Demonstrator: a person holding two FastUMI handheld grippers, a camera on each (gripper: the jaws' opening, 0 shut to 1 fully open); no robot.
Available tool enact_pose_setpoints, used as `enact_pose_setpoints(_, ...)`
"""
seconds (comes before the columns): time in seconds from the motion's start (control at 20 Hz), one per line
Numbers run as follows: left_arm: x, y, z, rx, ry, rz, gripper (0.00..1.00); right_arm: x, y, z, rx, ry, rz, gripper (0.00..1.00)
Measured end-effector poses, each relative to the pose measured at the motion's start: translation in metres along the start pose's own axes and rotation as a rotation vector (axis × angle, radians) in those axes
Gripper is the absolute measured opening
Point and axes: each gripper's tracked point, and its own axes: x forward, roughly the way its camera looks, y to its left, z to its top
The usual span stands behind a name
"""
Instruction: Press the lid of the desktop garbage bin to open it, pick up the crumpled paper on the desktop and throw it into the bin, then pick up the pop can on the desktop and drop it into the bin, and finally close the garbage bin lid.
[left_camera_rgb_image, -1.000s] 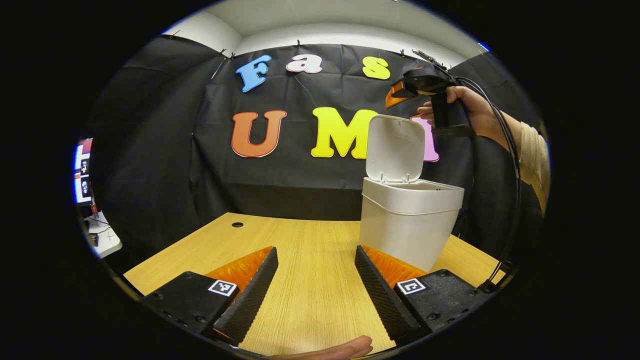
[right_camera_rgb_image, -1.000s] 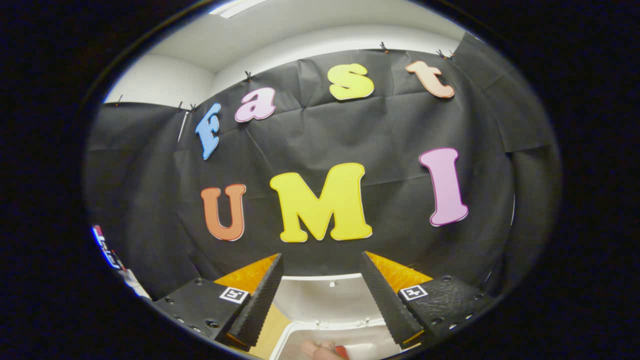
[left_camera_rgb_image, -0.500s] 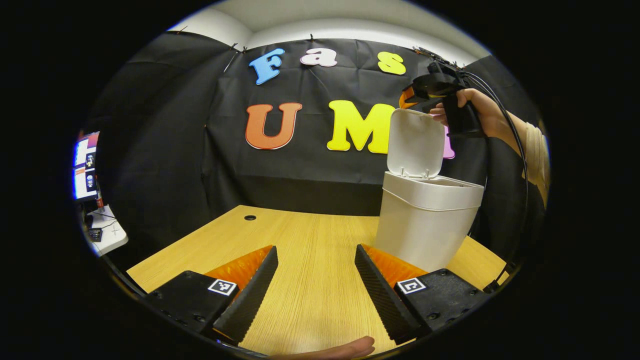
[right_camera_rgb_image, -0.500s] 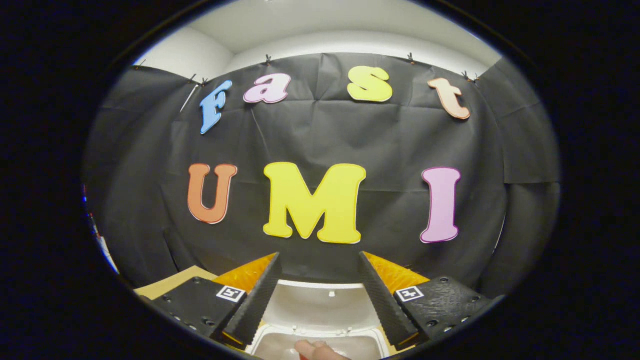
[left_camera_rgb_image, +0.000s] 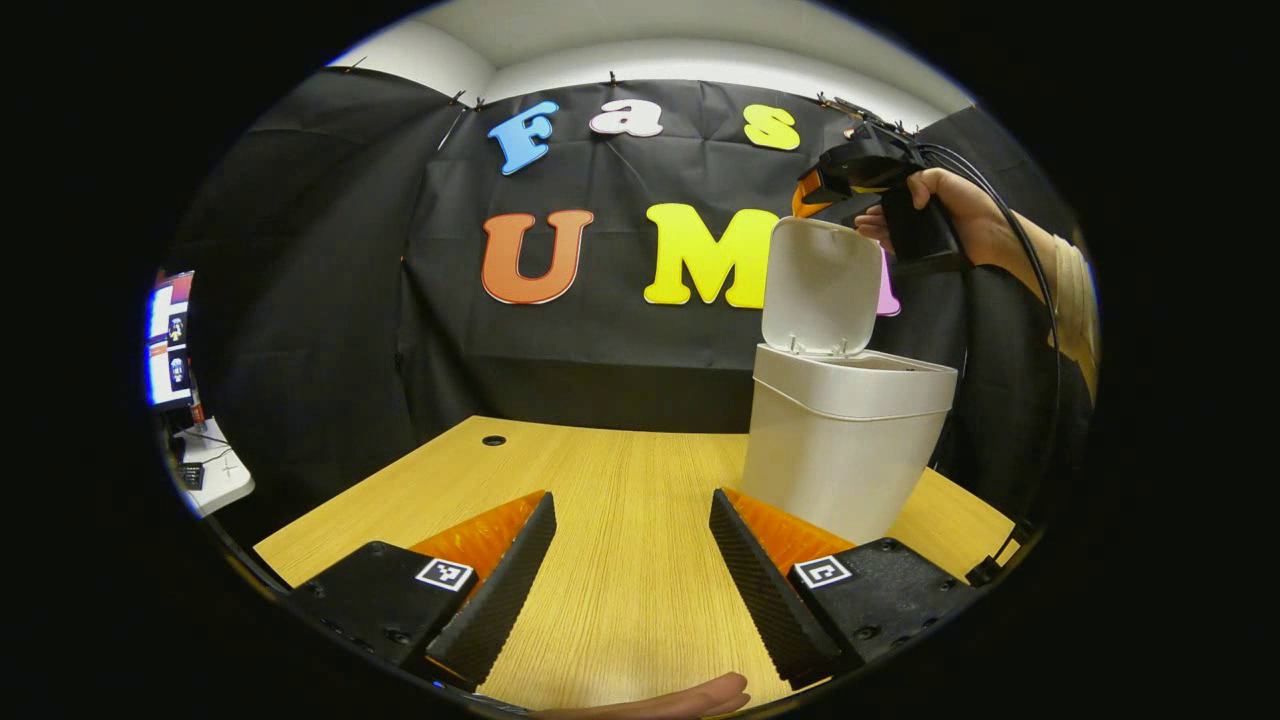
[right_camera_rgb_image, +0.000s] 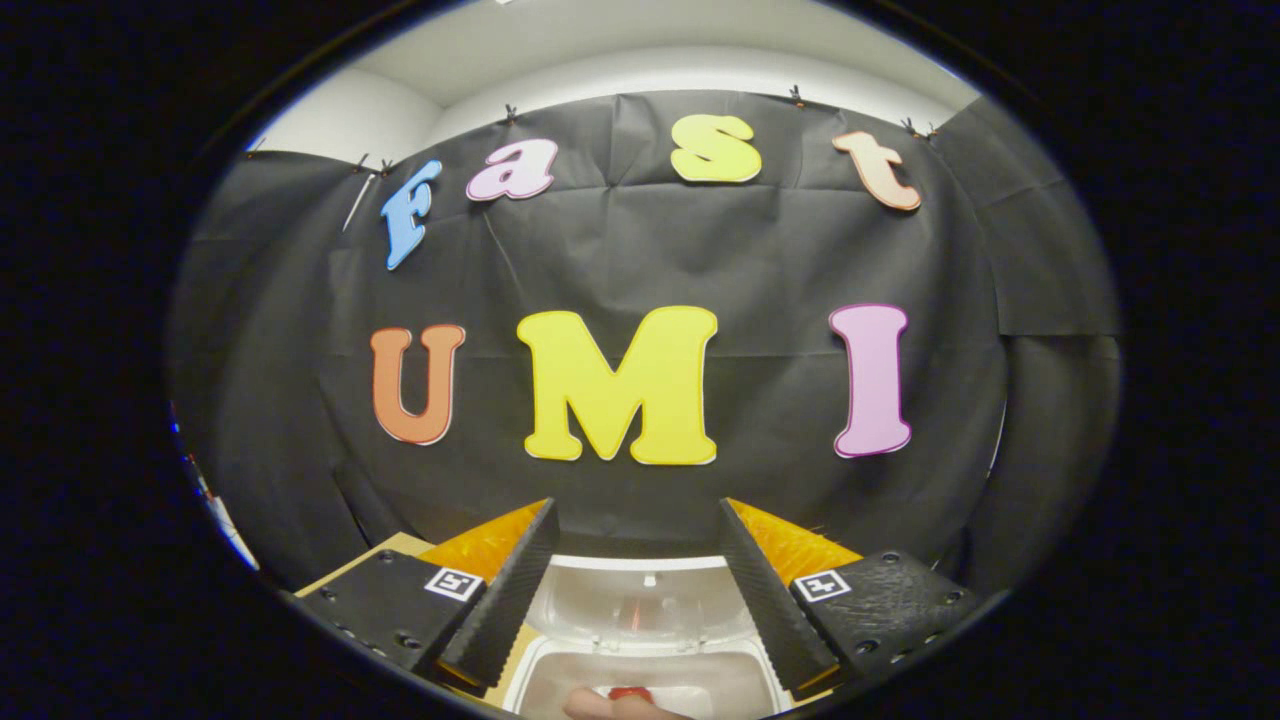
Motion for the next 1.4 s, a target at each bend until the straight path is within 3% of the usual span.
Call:
enact_pose_setpoints(0.2,-0.001,0.004,0.004,0.014,-0.019,0.011,1.0,-0.019,-0.002,-0.013,-0.007,0.039,0.012,0.99)
enact_pose_setpoints(0.35,-0.001,0.0,0.003,0.02,-0.024,-0.001,1.0,-0.022,-0.019,-0.053,-0.018,0.169,-0.04,0.95)
enact_pose_setpoints(0.45,-0.001,-0.001,0.004,0.034,-0.028,0.0,1.0,-0.027,-0.014,-0.08,0.022,0.269,-0.003,0.97)
enact_pose_setpoints(0.7,0.002,-0.002,-0.001,0.052,-0.013,0.011,1.0,-0.043,-0.022,-0.118,0.026,0.351,0.007,0.97)
enact_pose_setpoints(1.4,0.004,-0.004,-0.007,0.082,0.009,0.016,1.0,-0.038,-0.026,-0.162,-0.013,0.421,-0.025,0.99)
